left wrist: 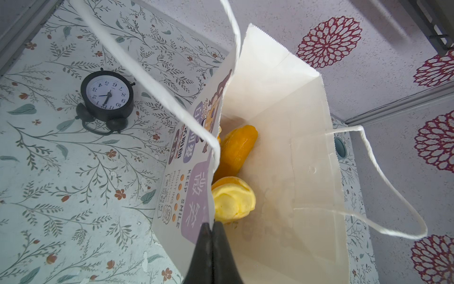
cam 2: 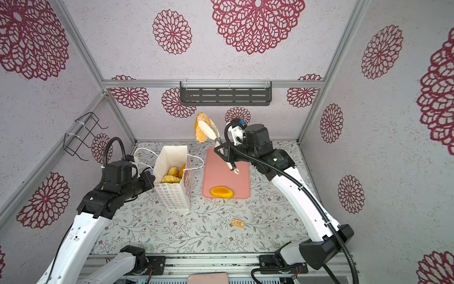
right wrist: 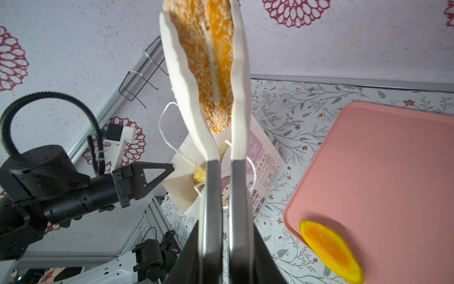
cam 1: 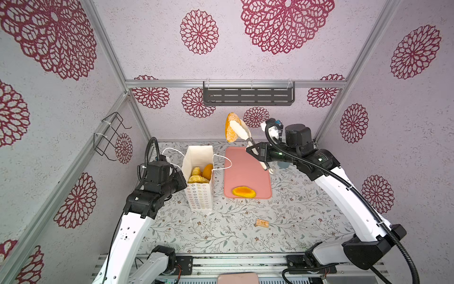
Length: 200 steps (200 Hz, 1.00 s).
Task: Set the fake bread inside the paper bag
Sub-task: 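Lift the sugar-coated bun with the tongs and carry it over the bag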
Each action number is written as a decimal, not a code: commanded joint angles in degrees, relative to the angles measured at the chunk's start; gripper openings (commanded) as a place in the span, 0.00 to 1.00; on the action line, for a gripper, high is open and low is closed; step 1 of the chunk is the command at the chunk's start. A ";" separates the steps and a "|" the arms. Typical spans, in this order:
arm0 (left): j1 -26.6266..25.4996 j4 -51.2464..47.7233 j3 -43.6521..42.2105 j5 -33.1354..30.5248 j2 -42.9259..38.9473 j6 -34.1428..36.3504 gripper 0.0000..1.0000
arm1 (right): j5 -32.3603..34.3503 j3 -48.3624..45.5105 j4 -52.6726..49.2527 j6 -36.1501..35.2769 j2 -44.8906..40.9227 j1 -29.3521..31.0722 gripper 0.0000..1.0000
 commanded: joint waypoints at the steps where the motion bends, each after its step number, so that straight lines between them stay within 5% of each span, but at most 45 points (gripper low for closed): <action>1: 0.21 0.02 1.47 0.10 0.03 -0.01 0.00 | -1.40 1.43 3.80 -2.82 -0.20 2.77 0.23; 145: 0.21 -0.03 1.73 -0.07 0.12 -0.61 0.00 | 4.87 4.13 -0.95 -5.61 8.17 13.11 0.25; 200: 0.21 0.27 1.54 -0.01 0.19 -0.59 0.00 | 6.95 3.95 -2.47 -6.04 8.81 14.43 0.36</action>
